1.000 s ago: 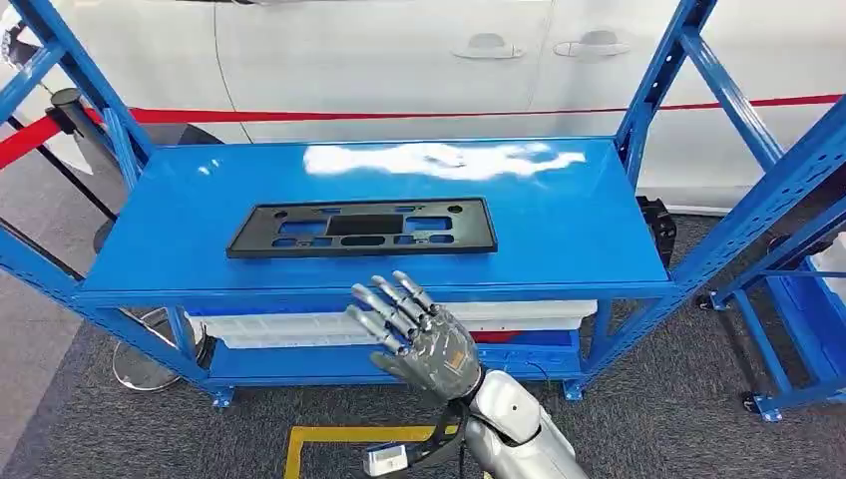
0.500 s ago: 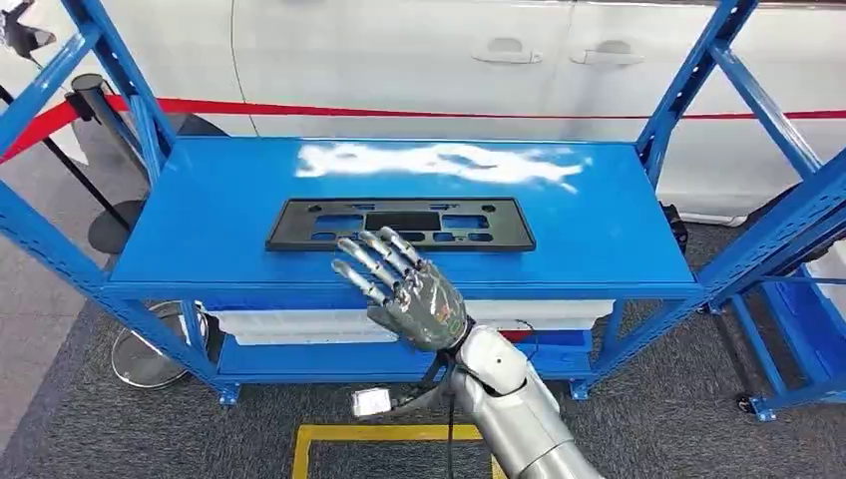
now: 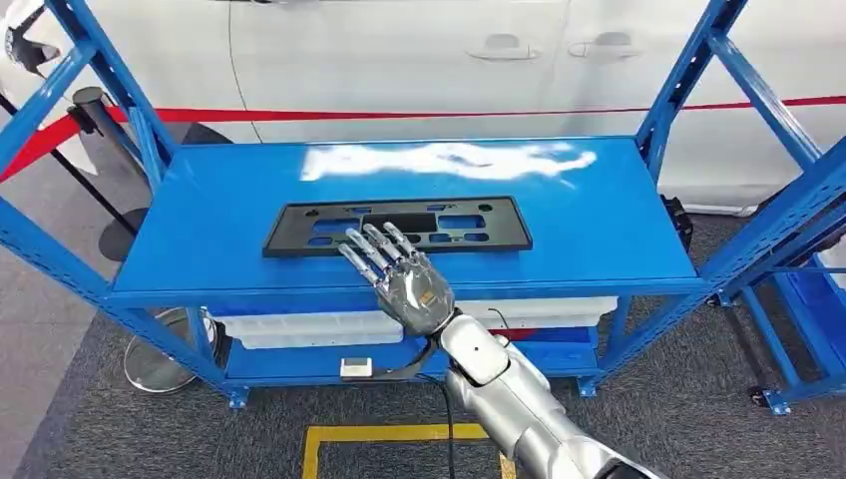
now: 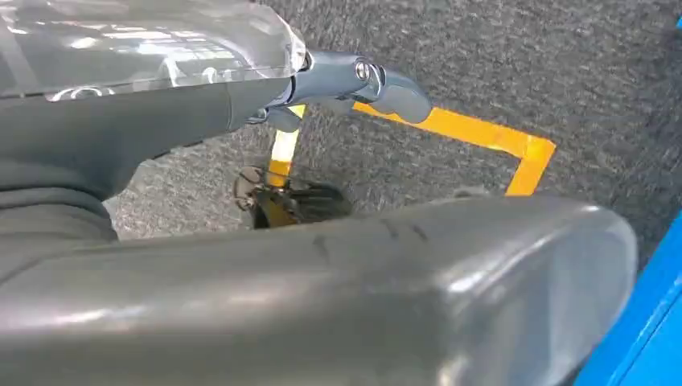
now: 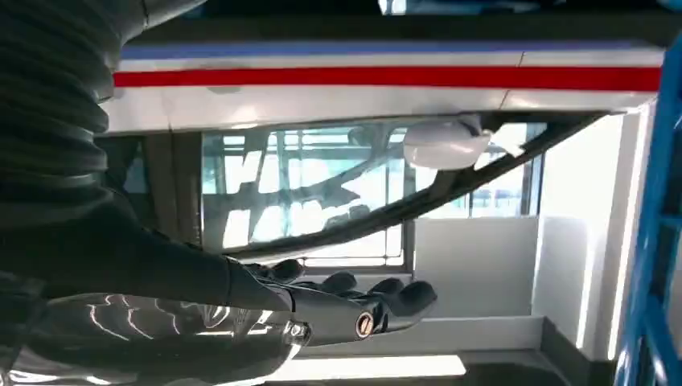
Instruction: Take the parts from the cabinet and place them on the table.
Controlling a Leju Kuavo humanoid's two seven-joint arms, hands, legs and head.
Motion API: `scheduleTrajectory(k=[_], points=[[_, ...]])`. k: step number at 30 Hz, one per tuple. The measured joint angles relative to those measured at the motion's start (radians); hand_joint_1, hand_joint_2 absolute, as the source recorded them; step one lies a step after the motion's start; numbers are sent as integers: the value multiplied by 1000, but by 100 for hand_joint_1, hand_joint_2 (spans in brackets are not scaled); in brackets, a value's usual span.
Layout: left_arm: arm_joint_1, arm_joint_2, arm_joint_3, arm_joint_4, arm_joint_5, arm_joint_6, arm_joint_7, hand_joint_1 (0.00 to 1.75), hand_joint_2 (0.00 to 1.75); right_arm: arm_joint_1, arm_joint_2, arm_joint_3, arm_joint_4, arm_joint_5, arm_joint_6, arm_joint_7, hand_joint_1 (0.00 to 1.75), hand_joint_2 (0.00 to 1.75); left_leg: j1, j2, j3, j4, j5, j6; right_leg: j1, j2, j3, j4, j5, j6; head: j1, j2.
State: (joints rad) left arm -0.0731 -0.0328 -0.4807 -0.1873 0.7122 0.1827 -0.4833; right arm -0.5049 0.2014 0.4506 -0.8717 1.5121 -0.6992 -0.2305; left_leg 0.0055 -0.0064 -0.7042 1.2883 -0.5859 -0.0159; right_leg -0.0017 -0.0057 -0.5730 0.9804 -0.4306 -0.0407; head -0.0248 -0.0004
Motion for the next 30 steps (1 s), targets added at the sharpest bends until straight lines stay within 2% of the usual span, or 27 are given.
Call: scheduleTrajectory(k=[1, 2, 3, 4, 5, 6, 7, 8, 10, 11, 12, 13, 14, 15, 16, 17, 18, 20, 21, 22, 24, 25, 26, 27, 28, 30], points=[[3, 2, 0, 0, 0, 0, 0, 0, 0, 4, -3, 7, 7, 3, 0, 14, 0, 175, 8, 0, -16, 24, 6, -8, -3, 0, 0, 2, -1, 5, 0, 0], [5, 2, -1, 0, 0, 0, 0, 0, 0, 6, -5, 16, 15, 9, 0, 35, 0, 175, 15, 1, -2, -9, 38, -16, -7, 1, 0, 5, -4, 9, 0, 0], [4, 3, -1, 0, 0, 0, 2, 0, 0, 7, -8, 23, 21, 19, 0, 53, 0, 175, 21, 1, 31, -81, 83, -23, -12, 2, 0, 11, -8, 16, 0, 0], [3, 5, -1, 0, 0, -1, 3, 0, 0, 7, -11, 29, 26, 29, 0, 83, 0, 175, 26, 3, 77, -176, 132, -30, -17, 4, 0, 19, -13, 24, 0, 0], [2, 7, -2, 0, 0, -2, 5, 0, 0, 9, -12, 35, 29, 39, 0, 108, 0, 175, 32, 5, 116, -264, 154, -36, -19, 3, -1, 29, -21, 35, 0, 0], [1, 6, -4, 0, 0, -3, 8, 0, 0, 10, -16, 40, 32, 43, 0, 125, 0, 175, 22, -1, 123, -266, 134, -31, -14, 5, -7, 33, -23, 43, -1, 0], [0, 7, -5, 0, 0, -3, 9, 0, 0, 13, -18, 47, 36, 49, 0, 141, 0, 175, 22, -4, 119, -266, 140, -12, -12, 6, -10, 37, -23, 49, 1, 0], [0, 7, -6, 0, 0, -3, 10, 0, 0, 19, -21, 54, 37, 51, 0, 158, 0, 175, 21, -4, 117, -265, 139, -6, -10, 6, -10, 36, -21, 52, 1, 0], [2, 8, -6, 0, -1, -3, 13, 0, 0, 28, -26, 69, 42, 51, 0, 187, 0, 175, 19, -4, 117, -267, 142, 10, -14, 7, -7, 32, -20, 64, 1, 0], [1, 8, -6, 0, -1, -3, 14, 0, 0, 32, -29, 77, 44, 51, -1, 203, 0, 175, 22, -1, 119, -272, 146, 20, -20, 6, -10, 44, -33, 70, 1, 0], [0, 9, -6, 0, -1, -4, 14, 0, 0, 34, -32, 82, 44, 51, -1, 216, 0, 175, 21, -1, 119, -273, 145, 28, -20, 5, -28, 84, -63, 71, 1, 0], [0, 10, -6, 0, 0, -5, 16, 0, 0, 35, -34, 89, 44, 51, -1, 230, 0, 175, 19, -1, 117, -273, 146, 32, -20, 6, -61, 153, -101, 72, 1, 0], [0, 10, -7, 0, -1, -7, 16, 0, 0, 39, -39, 98, 46, 51, -1, 242, 0, 175, 17, -1, 117, -272, 145, 34, -20, 6, -106, 246, -141, 73, 1, 0], [1, 10, -7, 0, -1, -8, 19, 0, 0, 47, -44, 103, 48, 51, -1, 248, 0, 175, 14, -1, 116, -272, 145, 36, -20, 6, -143, 321, -167, 74, 1, 0], [2, 10, -7, 0, -1, -10, 19, 0, 0, 55, -47, 105, 49, 51, -1, 255, 0, 175, 12, -2, 116, -272, 145, 37, -20, 6, -162, 356, -168, 73, 1, 0], [2, 10, -7, 0, 0, -12, 22, 0, 0, 62, -49, 107, 49, 51, -1, 259, 0, 175, 10, -2, 117, -272, 144, 37, -19, 6, -158, 341, -146, 70, 1, 0], [2, 10, -7, 0, -1, -13, 24, 0, 0, 64, -51, 111, 49, 51, -1, 259, 0, 175, 8, -3, 118, -271, 144, 37, -18, 6, -132, 282, -106, 64, 1, 0], [1, 10, -7, 0, 0, -20, 26, 0, 0, 64, -51, 114, 48, 51, -1, 259, 0, 175, 5, -4, 123, -272, 142, 36, -9, 6, -41, 94, -16, 45, 1, 0], [1, 9, -7, 0, 0, -22, 28, 0, 0, 64, -51, 114, 47, 50, -1, 259, 0, 175, 3, -4, 122, -272, 141, 33, -3, 7, -18, 49, -24, 35, 1, 0], [1, 10, -7, 0, 0, -23, 29, 0, 0, 64, -51, 114, 47, 50, -1, 258, 0, 175, 0, -4, 118, -270, 140, 28, -1, 4, -20, 39, -20, 39, 1, 0], [3, 10, -7, 0, 0, -23, 31, 0, 0, 67, -52, 114, 47, 50, -1, 257, 0, 175, 5, -2, 119, -275, 142, 18, 3, 6, -22, 41, -20, 38, 1, 0], [3, 10, -7, 0, 0, -23, 32, 0, 0, 68, -52, 114, 47, 50, -1, 257, 0, 175, 4, -2, 123, -278, 143, 12, 3, 6, -20, 34, -17, 34, 1, 0], [2, 13, -7, 0, 0, -23, 32, 0, 0, 69, -51, 114, 44, 50, -1, 256, 0, 175, 4, -1, 119, -271, 135, 7, -13, 4, -11, 21, -9, 29, 1, 0], [2, 13, -7, 0, 0, -23, 32, 0, 0, 68, -50, 115, 44, 50, -1, 256, 0, 175, 4, 1, 111, -242, 113, 4, -11, 3, -7, 17, -9, 25, 1, 0], [2, 13, -7, 0, 0, -23, 32, 0, 0, 67, -50, 115, 44, 50, -1, 256, 0, 175, 6, 1, 82, -177, 75, 1, -11, 1, -6, 17, -10, 21, 0, 0], [3, 15, -7, 0, 1, -23, 32, 0, 0, 72, -50, 115, 44, 50, -1, 256, 0, 175, 8, 1, 3, -12, 2, -7, -10, 0, -6, 17, -12, 19, 0, 0]])
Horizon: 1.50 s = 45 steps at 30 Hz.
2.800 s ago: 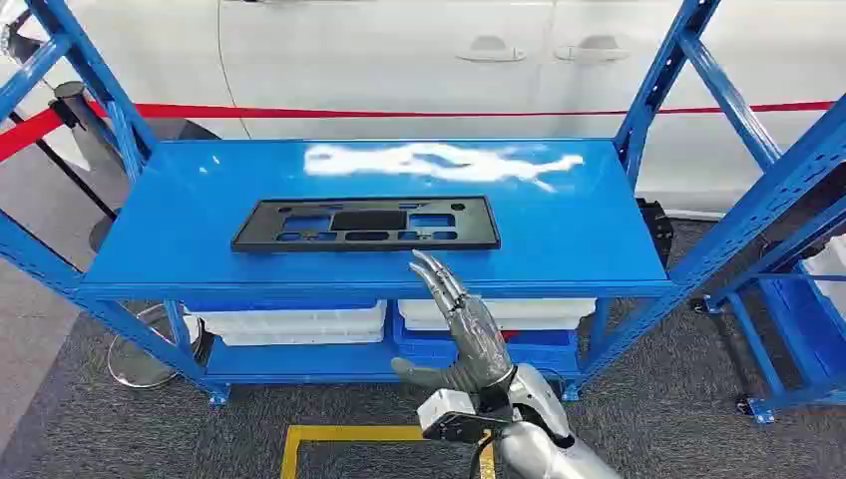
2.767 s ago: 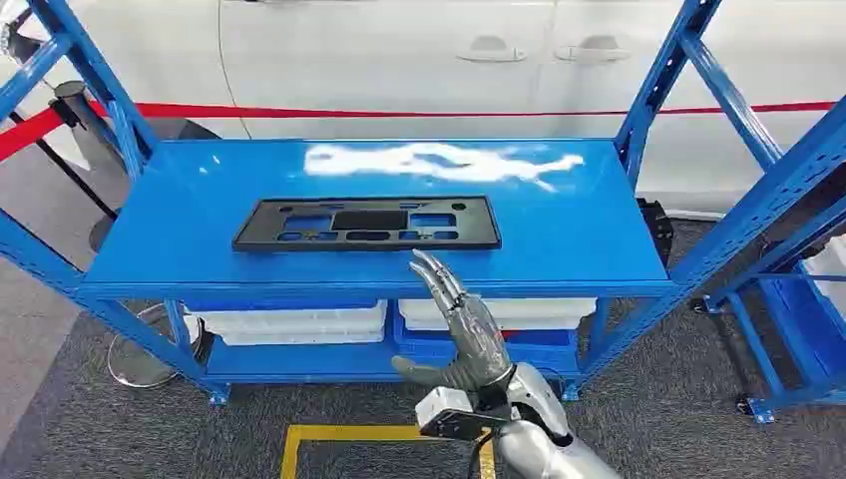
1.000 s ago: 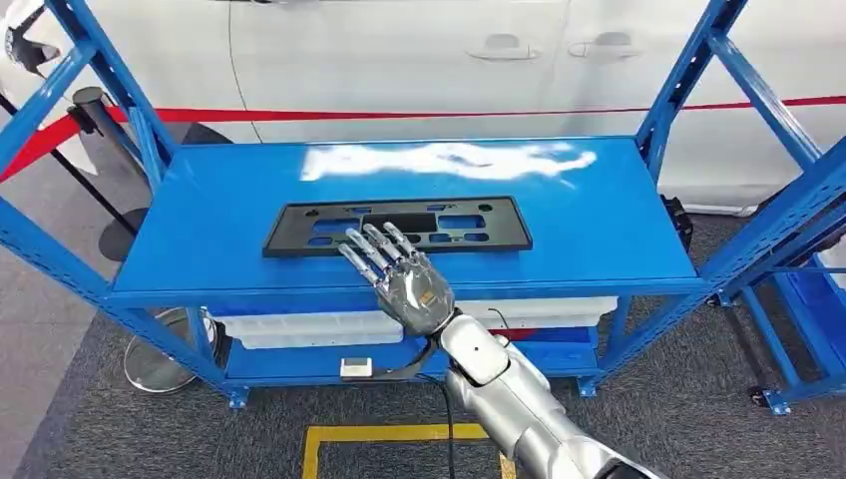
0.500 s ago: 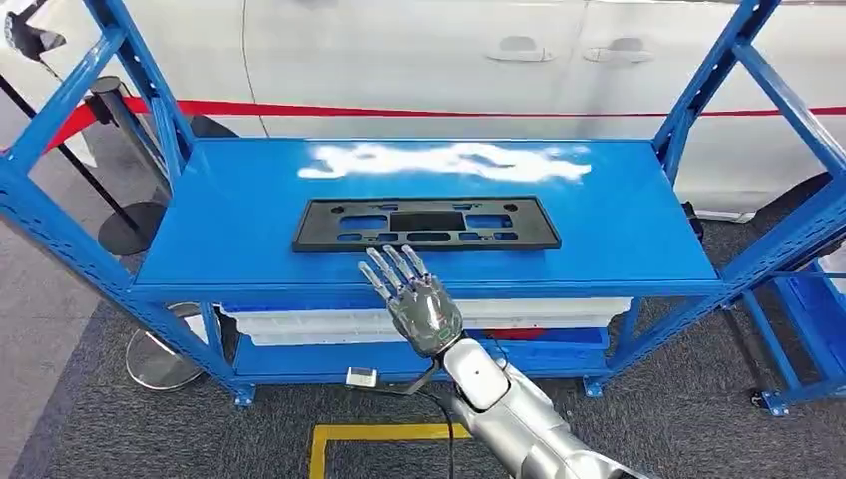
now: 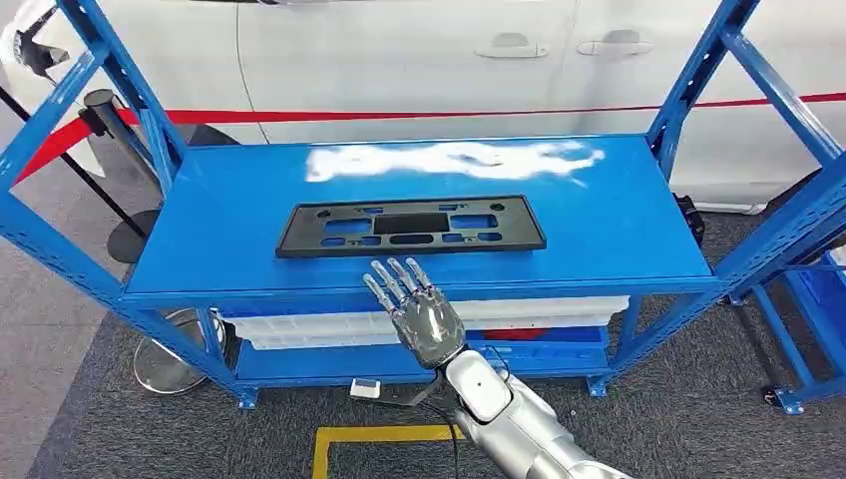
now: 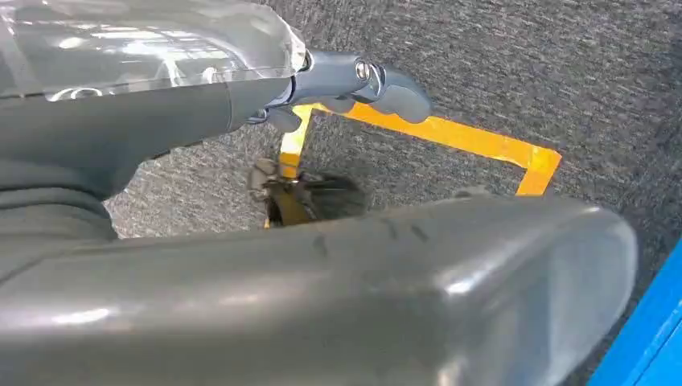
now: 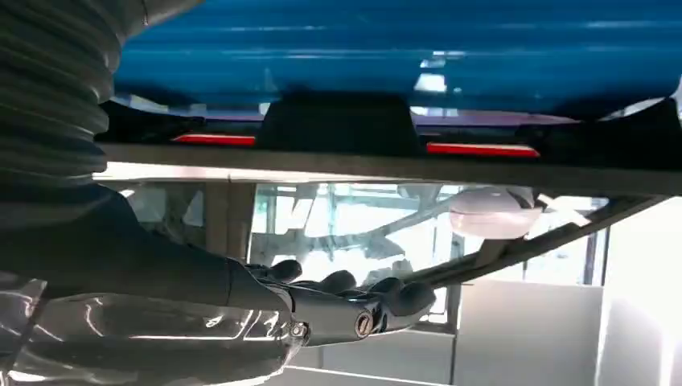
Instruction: Take the parts from the cabinet and place them on the table.
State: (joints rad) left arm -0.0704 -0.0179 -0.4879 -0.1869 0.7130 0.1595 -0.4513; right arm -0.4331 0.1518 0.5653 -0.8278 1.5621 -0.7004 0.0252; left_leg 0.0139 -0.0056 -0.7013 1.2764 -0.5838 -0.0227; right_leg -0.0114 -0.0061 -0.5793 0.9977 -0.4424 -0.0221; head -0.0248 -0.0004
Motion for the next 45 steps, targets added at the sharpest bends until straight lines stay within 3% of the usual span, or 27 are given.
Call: scheduleTrajectory(k=[1, 2, 3, 5, 7, 10, 12, 13, 15, 16, 17, 19, 21, 22, 25, 27, 28, 30, 31, 32, 34, 36, 37, 41, 42, 43, 45], points=[[0, 0, 0, 0, 0, -1, 0, 0, 0, 2, 0, 0, 0, -1, 0, 0, 0, 175, 0, 0, -24, 47, -7, -3, 0, 0, 0, 1, 0, 0, 0, 0], [4, 1, 0, 0, 0, -2, 2, 0, 0, 3, 0, 0, 1, -3, 0, -4, 0, 175, 0, 0, -25, 45, 8, -4, 0, 1, 2, 1, -2, 0, 0, 0], [5, 2, 0, 0, 0, -3, 2, 0, 0, 3, 0, 0, 2, -7, 0, -10, 0, 175, 1, 0, -1, -9, 48, -4, -1, 2, 4, 2, -4, 2, 0, 0], [4, 4, 0, 0, 0, -4, 3, 0, 0, 2, 0, 0, 3, -20, 0, -21, 0, 175, 4, 3, 90, -197, 144, -2, -1, 4, 11, 8, -11, 10, 0, 0], [1, 5, 0, 0, 0, -5, 5, 0, 0, -1, 0, 0, 3, -21, 0, -31, 0, 175, -3, 4, 120, -262, 136, 9, 8, 5, 5, 18, -19, 20, 0, 0], [3, 5, 0, 0, -1, -7, 10, 0, 0, -2, 1, 0, 3, -28, 0, -40, 0, 175, -5, -1, 117, -258, 136, 28, 6, 5, 7, 12, -18, 34, 1, 0], [2, 5, 0, 0, -2, -7, 11, 0, 0, -5, 0, 0, 2, -38, 0, -51, 0, 175, 1, 0, 126, -268, 139, 41, 2, 6, 0, 39, -39, 45, 1, 0], [1, 5, 0, 0, -3, -8, 11, 0, 0, -8, 0, 0, 2, -39, 0, -57, 0, 175, 2, 1, 127, -268, 138, 47, 2, 6, -27, 94, -71, 48, 1, 0], [0, 7, -1, 0, -4, -10, 11, 0, 0, -6, -3, -1, 1, -45, 0, -65, 0, 175, -1, 1, 128, -267, 134, 52, -2, 6, -119, 265, -141, 54, 1, 0], [1, 8, -2, 0, -5, -10, 12, 0, 0, -2, -5, -1, 1, -49, 0, -71, 0, 175, -3, 1, 129, -267, 132, 54, -1, 6, -157, 327, -152, 54, 1, 0], [2, 8, -4, 0, -7, -11, 15, 0, 0, 1, -7, -2, 1, -52, 0, -72, 0, 175, -3, -1, 133, -266, 129, 55, -1, 6, -172, 339, -137, 53, 1, 0], [2, 8, -8, 0, -10, -13, 15, 0, 0, 4, -9, -2, -1, -53, 0, -72, 0, 175, -5, -4, 145, -266, 121, 53, 0, 6, -132, 232, -52, 45, 1, 0], [1, 8, -10, 0, -10, -13, 18, 0, 0, 3, -9, -5, -5, -51, -1, -72, 0, 175, -5, -5, 158, -268, 110, 49, 10, 6, -52, 46, 39, 23, 1, 0], [-1, 5, -13, 0, -10, -13, 18, 0, 0, 3, -9, -7, -6, -51, 0, -72, 0, 175, -12, -4, 157, -264, 106, 43, 16, 6, -42, 33, 24, 16, 0, 0], [-1, 7, -18, 0, -10, -13, 20, 0, 0, 7, -10, -12, -6, -50, 0, -72, 0, 175, -4, -3, 159, -273, 102, 26, 21, 8, -43, 22, 16, 9, 1, 0], [-2, 8, -19, 0, -10, -13, 20, 0, 0, 8, -8, -13, -14, -49, -1, -72, 0, 175, -5, -1, 164, -260, 89, 14, 7, 8, -20, -5, 21, 3, 2, 0], [-3, 8, -20, 0, -10, -13, 20, 0, 0, 7, -7, -13, -14, -49, -1, -72, 0, 175, -5, 0, 143, -215, 68, 10, 5, 6, -12, -8, 16, -4, 1, 0], [-3, 9, -21, 0, -10, -13, 21, 0, 0, 12, -5, -13, -14, -48, -1, -72, 0, 175, -1, 0, 53, -53, -1, 0, 6, 4, -3, -7, 8, -8, 1, 0], [-1, 9, -22, 0, -10, -13, 21, 0, 0, 17, -5, -13, -14, -49, -1, -72, 0, 175, 0, 0, 10, 18, -19, -4, 6, 3, 1, -7, 3, -9, 1, 0], [2, 9, -22, 0, -10, -14, 21, 0, 0, 22, -5, -13, -14, -52, -1, -72, 0, 175, 1, 0, -17, 51, -13, -7, 6, 4, 7, -6, -2, -9, 1, 0], [6, 10, -22, 1, -10, -14, 21, 0, 0, 27, -5, -13, -15, -58, -1, -83, 0, 175, 3, 0, 4, -29, 65, -9, 5, 8, 21, -3, -14, -6, 1, 0], [7, 12, -23, 2, -10, -14, 21, 0, 0, 28, -2, -18, -24, -71, -1, -98, 0, 175, 6, 5, 81, -223, 179, -5, 5, 9, 39, 4, -33, 2, 1, 0], [7, 12, -23, 3, -9, -14, 21, 0, 0, 26, -1, -21, -28, -77, -1, -105, 0, 175, 1, 7, 95, -243, 161, 0, 12, 9, 40, 8, -39, 9, 1, 0], [7, 12, -24, 6, -6, -14, 21, 0, 0, 23, 7, -31, -42, -90, -1, -127, 0, 175, -2, 1, 97, -257, 154, 26, 13, 8, 38, 8, -47, 27, 1, 0], [9, 10, -24, 6, -6, -14, 21, 0, 0, 23, 12, -34, -48, -90, -2, -127, 0, 175, 5, 2, 106, -267, 156, 34, 10, 9, 39, 15, -59, 34, 1, 0], [8, 10, -24, 6, -4, -14, 20, 0, 0, 20, 13, -37, -51, -90, -2, -127, 0, 175, 5, 2, 111, -270, 153, 39, 9, 8, 25, 52, -77, 39, 2, 0], [6, 11, -24, 6, -3, -14, 20, 0, 0, 14, 15, -43, -53, -90, -2, -129, 0, 175, 5, 2, 115, -270, 149, 46, 5, 8, -64, 210, -144, 47, 1, 0]])
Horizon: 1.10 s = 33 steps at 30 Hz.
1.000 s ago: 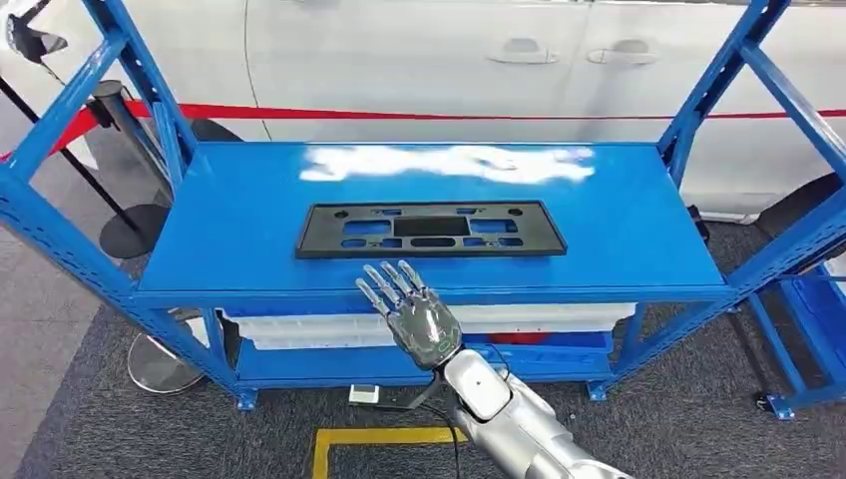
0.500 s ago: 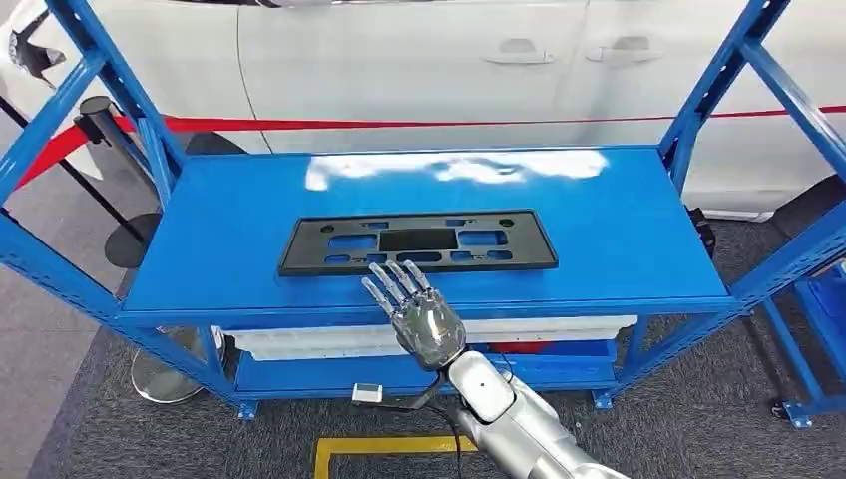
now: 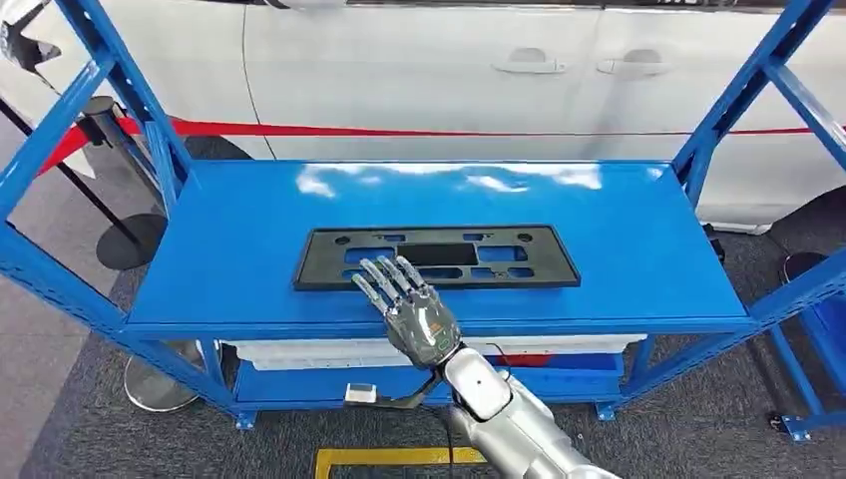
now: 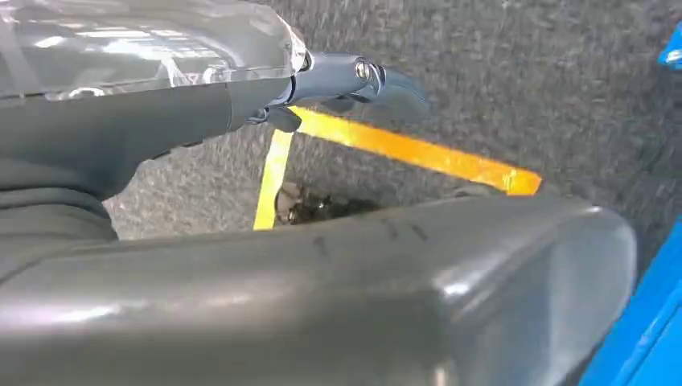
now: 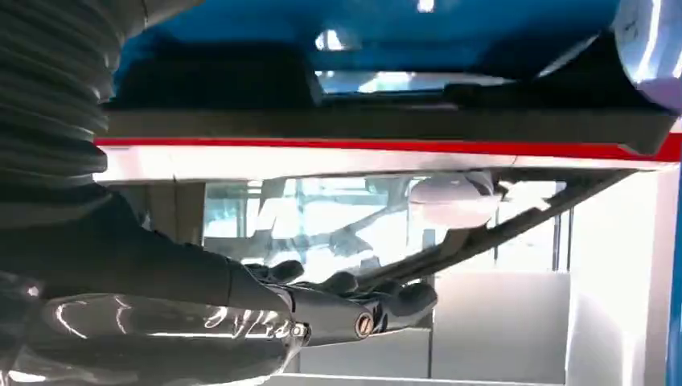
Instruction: Take the parts from the cabinet and place them on the table.
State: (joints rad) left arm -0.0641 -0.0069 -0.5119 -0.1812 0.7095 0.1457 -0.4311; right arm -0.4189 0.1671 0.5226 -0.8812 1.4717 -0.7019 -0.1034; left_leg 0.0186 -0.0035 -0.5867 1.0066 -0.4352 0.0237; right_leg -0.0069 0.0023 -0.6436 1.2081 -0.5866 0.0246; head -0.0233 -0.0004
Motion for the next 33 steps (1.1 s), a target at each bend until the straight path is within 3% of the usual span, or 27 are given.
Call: scheduleTrajectory(k=[1, 2, 3, 4, 6, 7, 8, 11, 12, 13, 14, 16, 17, 18, 19, 21, 22, 23, 24, 26, 27, 28, 29, 31, 32, 33], points=[[0, 0, 0, 0, 2, 1, 0, 0, 0, 2, 0, -2, 0, 0, 0, -2, 0, 175, -1, 0, 2, 0, -3, 2, -1, 0, -48, 78, -22, 2, 0, 0], [2, 0, 0, 0, 3, 1, 0, 0, 0, 3, 0, -2, 1, -1, 0, -4, 0, 175, -1, -2, 6, 1, -7, 2, -1, 0, -86, 128, -24, 4, 0, 0], [4, 0, 0, 0, 4, 1, 0, 0, 0, 2, 0, -2, 1, -1, 0, -8, 0, 175, -1, -3, 12, 1, -11, 1, -2, 0, -97, 125, 2, 3, 0, 0], [5, 0, 0, 0, 5, 1, 0, 0, 0, 0, 2, -2, 1, -2, 0, -9, 0, 175, -1, -4, 21, 1, -17, 0, -2, 0, -83, 73, 50, 1, 0, 0], [4, -2, 0, 0, 6, 1, 0, 0, 0, -8, 4, -2, 1, -2, 0, -9, 0, 175, -1, -6, 42, 1, -31, -6, -1, 0, -6, -111, 167, -10, 0, 0], [4, -2, 0, 0, 6, 1, 0, 0, 0, -13, 5, -3, 3, -2, 0, -9, 0, 175, -1, -6, 42, 0, -37, -10, 2, 0, 14, -168, 179, -17, 0, 0], [0, -2, 0, 1, 6, 1, 0, 0, 0, -18, 8, -3, 5, -3, 0, -9, 0, 175, -8, -7, 44, 6, -43, -19, 7, 0, 26, -188, 166, -20, 0, 0], [2, -2, 0, 1, 4, 0, 2, 0, 0, -19, 11, -4, 6, -5, 0, -8, 0, 175, -7, -5, 48, -5, -47, -34, 10, 4, 20, -185, 157, -32, 0, 0], [0, -1, 0, 1, 3, -1, 2, 0, 0, -19, 14, -4, 6, -5, 0, -8, 0, 175, -6, -4, 47, -1, -54, -41, -1, 4, 30, -196, 159, -40, 0, 0], [1, -1, 0, 1, 3, -1, 2, 0, 0, -20, 16, -4, 6, -5, 0, -8, 0, 175, -3, -2, 41, 25, -65, -45, -1, 4, 38, -200, 156, -45, 0, 0], [0, -2, 0, 1, 3, -1, 3, 0, 0, -21, 19, -4, 6, -5, 0, -8, 0, 175, -3, -2, 10, 87, -97, -48, -1, 2, 42, -200, 151, -53, 0, 0], [2, -2, 0, 1, 2, -2, 3, 0, 0, -19, 21, -4, 7, -3, 0, -7, 0, 175, -2, -2, -85, 259, -165, -56, 3, -1, 50, -200, 142, -60, 0, 0], [2, -2, 0, 1, 2, -2, 3, 0, 0, -18, 21, -4, 9, -3, 0, -7, 0, 175, -2, -2, -123, 318, -175, -58, 4, -1, 54, -199, 138, -60, 0, 0], [2, -2, 0, 1, 2, -2, 3, 0, 0, -16, 21, -4, 10, -2, 0, -7, 0, 175, -2, -2, -139, 329, -158, -58, 4, 0, 61, -198, 132, -60, 0, 0], [5, -2, 0, 1, 2, -2, 3, 0, 0, -15, 21, -4, 11, -2, 0, -7, 0, 175, -2, -2, -128, 288, -117, -57, 4, 2, 70, -198, 126, -59, 0, 0], [5, 0, 0, 1, 2, -2, 3, 0, 0, -16, 22, -4, 11, -2, 0, -7, 0, 175, -2, -1, -56, 106, 1, -50, 4, 4, 92, -196, 112, -53, 0, 0], [5, 0, 0, 2, 0, -1, 3, 0, 0, -17, 22, -4, 12, 0, 0, -6, 0, 175, -3, 1, -32, 34, 29, -44, 4, 4, 98, -194, 104, -48, 0, 0], [5, 0, 0, 3, 0, 1, 1, 0, 0, -20, 22, -4, 14, 5, 0, -2, 0, 175, -10, 0, -17, 22, 16, -40, 12, 5, 96, -188, 99, -41, 0, 0], [1, 0, -1, 4, -1, 0, 0, 0, 0, -23, 22, -4, 16, 10, 0, 7, 0, 175, -10, -1, -18, 20, 9, -31, 10, 4, 91, -188, 99, -38, -1, 0], [2, 0, -2, 4, -3, -3, -2, 0, 0, -29, 22, -3, 23, 30, 0, 23, 0, 175, -11, -3, -20, 18, 6, -24, 9, 3, 94, -194, 98, -31, 0, 0], [2, -1, -2, 4, -3, -4, -2, 0, 0, -38, 22, 0, 31, 60, 0, 50, 0, 175, -3, -2, -15, 8, 8, -17, 14, 3, 96, -193, 93, -25, 0, 0], [3, -2, -5, 4, -4, -5, -2, 0, 0, -48, 22, 6, 42, 76, 0, 81, 0, 175, -1, -2, -9, 2, 9, -13, 10, 4, 94, -177, 80, -19, 0, 0], [2, -2, -8, 4, -4, -5, -2, 0, 0, -66, 21, 16, 62, 87, 1, 117, 0, 175, 0, 0, -8, 1, 8, -6, 10, 2, 67, -128, 51, -15, 0, 0], [0, 0, -11, 4, -5, -7, -4, 0, 0, -92, 11, 44, 95, 91, 13, 178, 0, 175, 0, 0, -8, 1, 6, -1, 3, 3, -18, 31, -15, -8, 0, 0], [0, 2, -13, 4, -6, -8, -7, 0, 0, -101, 3, 64, 112, 91, 37, 210, 0, 175, 0, 0, -7, 1, 5, 0, 0, 2, -60, 101, -33, -5, 0, 0], [1, 3, -16, 4, -7, -11, -8, 0, 0, -110, -5, 82, 127, 91, 65, 232, 0, 175, 0, -1, -6, 2, 3, 0, -2, 2, -81, 126, -26, -3, 0, 0]])
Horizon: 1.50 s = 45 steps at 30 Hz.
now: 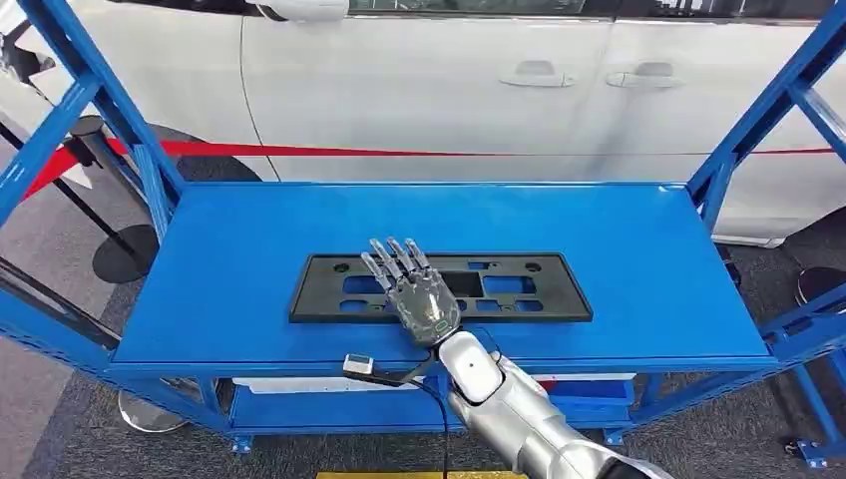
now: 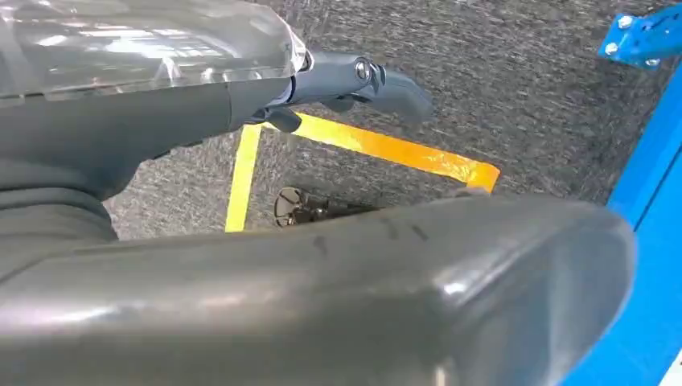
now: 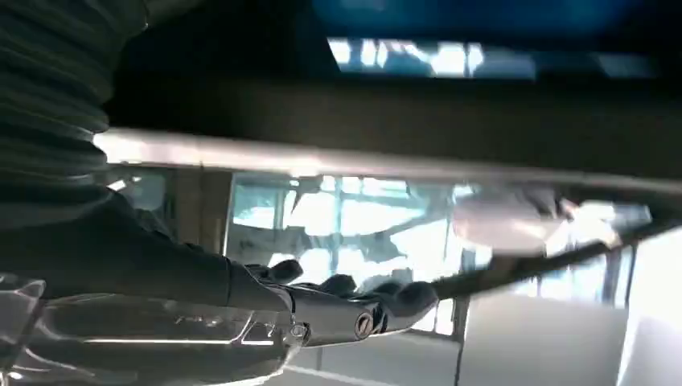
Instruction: Take the parts from the cabinet and place them on the table.
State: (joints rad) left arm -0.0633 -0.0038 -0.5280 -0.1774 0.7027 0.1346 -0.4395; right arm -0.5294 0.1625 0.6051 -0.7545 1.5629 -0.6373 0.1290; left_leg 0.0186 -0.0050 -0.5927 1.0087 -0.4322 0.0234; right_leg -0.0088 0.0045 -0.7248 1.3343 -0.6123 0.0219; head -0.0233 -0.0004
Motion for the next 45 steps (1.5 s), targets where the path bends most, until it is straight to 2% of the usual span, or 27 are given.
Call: scheduleTrajectory(k=[2, 3, 4, 5, 7, 10, 11, 13, 15, 16, 17, 19, 21, 25, 27, 29, 30, 31, 32, 34, 35, 36, 39, 41, 42, 44, 45], points=[[1, 0, -6, 0, 0, -3, 0, 0, 0, -39, -9, 33, 27, 0, 46, 41, 0, 175, 1, -1, 7, 2, -5, -4, -5, 0, 26, -89, 82, 1, 0, 0], [-1, 0, -9, 0, 0, -3, 0, 0, 0, -64, -11, 45, 43, 0, 68, 53, 168, 175, 1, -1, 13, 5, -10, -7, -7, -2, 70, -189, 141, -2, 0, 0], [-3, 0, -9, 0, 0, -4, 0, 0, 0, -85, -11, 49, 56, -1, 79, 55, 175, 175, 1, -1, 18, 6, -14, -10, -7, -4, 110, -277, 180, -4, 0, 0], [-5, 0, -9, 0, 2, -4, 2, 0, 0, -100, -12, 50, 76, -4, 95, 55, 175, 175, -6, -3, 16, 9, -18, -16, -2, -3, 121, -300, 161, -5, 0, 0], [-8, 0, -9, 0, 6, -4, 3, 0, 0, -121, -11, 49, 107, -14, 114, 48, 175, 175, -6, -4, 15, 8, -17, -27, 2, -1, 117, -304, 164, -11, 0, 0], [-7, 1, -10, 0, 7, -4, 5, 0, 0, -146, -8, 45, 133, -32, 122, 31, 175, 175, 0, -2, 13, 14, -26, -45, -6, 0, 123, -318, 173, -34, 0, 0], [-7, 0, -10, 0, 7, -4, 6, 0, 0, -151, -7, 40, 141, -38, 124, 24, 175, 175, -1, -1, -3, 50, -53, -46, -6, 0, 124, -319, 172, -40, 0, 0], [-7, 0, -10, 0, 7, -5, 7, 0, 0, -158, -4, 34, 151, -38, 129, 20, 175, 175, 0, -1, -72, 196, -124, -50, -2, -3, 125, -319, 171, -47, -1, 0], [-7, 0, -10, 0, 7, -5, 8, 0, 0, -158, -4, 29, 165, -38, 131, 16, 175, 175, 0, -1, -130, 306, -152, -53, 2, -3, 125, -318, 169, -50, -1, 0], [-5, 0, -10, 0, 7, -5, 9, 0, 0, -158, -4, 27, 170, -38, 131, 13, 175, 175, 0, -1, -128, 297, -133, -53, 3, -2, 126, -317, 168, -50, -1, 0], [-5, 1, -10, 0, 7, -5, 9, 0, 0, -159, -4, 23, 173, -38, 131, 12, 175, 175, 0, -1, -106, 242, -93, -51, 3, -1, 127, -315, 166, -49, -1, 0], [-6, 2, -10, 0, 7, -5, 10, 0, 0, -162, -4, 19, 177, -39, 131, 10, 175, 175, 0, 0, -30, 77, -4, -41, 3, 1, 131, -312, 160, -44, -1, 0], [-8, 3, -10, 0, 8, -5, 13, 0, 0, -163, -4, 7, 179, -57, 131, -2, 175, 175, -6, -2, -1, 10, -10, -34, 11, 3, 126, -305, 156, -35, 0, 0], [-8, 3, -10, 0, 8, -5, 19, 0, 0, -164, -4, -13, 179, -76, 130, -17, 175, 175, 1, -1, 2, 2, -2, -15, 11, 2, 127, -309, 153, -11, 0, 0], [-10, 3, -10, 0, 10, -5, 19, 0, 0, -164, -4, -24, 179, -87, 130, -33, 175, 175, 1, -1, 3, -1, -1, -4, 6, 1, 89, -220, 95, -5, 0, 0], [-11, 4, -10, 0, 10, -5, 19, 0, 0, -161, -5, -34, 179, -101, 126, -48, 175, 175, 0, -1, 3, 0, -2, -1, 2, 1, 10, -60, 27, 0, 0, 0], [-10, 5, -10, 0, 10, -5, 18, 0, 0, -157, -5, -38, 179, -110, 123, -55, 175, 175, 0, -1, 3, 1, -2, -1, 1, 1, -18, -7, 17, 3, 0, 0], [-10, 5, -10, 0, 10, -5, 18, 0, 0, -154, -5, -42, 179, -116, 119, -61, 175, 175, 0, -2, 4, 2, -4, -1, -1, 1, -26, -3, 33, 4, 0, 0], [-10, 4, -10, 0, 10, -5, 18, 0, 0, -151, -5, -49, 178, -134, 107, -76, 175, 175, 1, -3, 6, 4, -6, -3, -4, 1, -9, -49, 70, 4, 0, 0], [-11, 2, -11, 0, 10, -5, 19, 0, 0, -141, -5, -69, 157, -202, 60, -132, 175, 175, 1, -4, 11, 8, -13, -7, -6, -1, 74, -223, 164, -1, 0, 0], [-11, 2, -11, 0, 11, -3, 19, 0, 0, -135, -5, -84, 136, -274, 29, -193, 175, 175, 1, -4, 12, 9, -16, -12, -5, -3, 101, -292, 176, -6, 0, 0], [-12, 2, -11, 0, 13, 0, 19, 0, 0, -125, -5, -99, 102, -376, 10, -278, 175, 175, -6, -3, 9, 14, -20, -19, 2, -3, 109, -305, 171, -8, 0, 0], [-9, 1, -11, 0, 22, 12, 21, 0, 0, -81, -10, -146, -111, -785, 33, -520, 175, 175, 0, 0, 20, 5, -21, -37, 8, 3, 113, -306, 169, -24, 0, 0], [-9, 1, -11, 0, 23, 15, 18, 0, 0, -57, -18, -169, -300, -1005, 66, -540, 175, 175, 3, 2, 19, 27, -42, -47, -1, 1, 127, -322, 175, -38, 0, 0], [-9, 0, -11, 0, 23, 16, 17, 0, 0, -47, -23, -176, -377, -1074, 79, -535, 175, 175, 3, 1, -3, 79, -78, -50, -2, -1, 128, -323, 174, -46, -1, 0], [-8, -3, -11, 0, 24, 17, 17, 0, 0, -4, -45, -202, -550, -1110, 103, -506, 175, 175, 4, 2, -78, 242, -160, -56, 0, -5, 127, -322, 173, -47, -1, 0], [-8, -3, -11, 0, 24, 17, 17, 0, 0, 15, -52, -204, -603, -1109, 109, -506, 175, 175, 4, 2, -108, 306, -180, -58, 1, -5, 125, -321, 173, -47, -1, 0]])
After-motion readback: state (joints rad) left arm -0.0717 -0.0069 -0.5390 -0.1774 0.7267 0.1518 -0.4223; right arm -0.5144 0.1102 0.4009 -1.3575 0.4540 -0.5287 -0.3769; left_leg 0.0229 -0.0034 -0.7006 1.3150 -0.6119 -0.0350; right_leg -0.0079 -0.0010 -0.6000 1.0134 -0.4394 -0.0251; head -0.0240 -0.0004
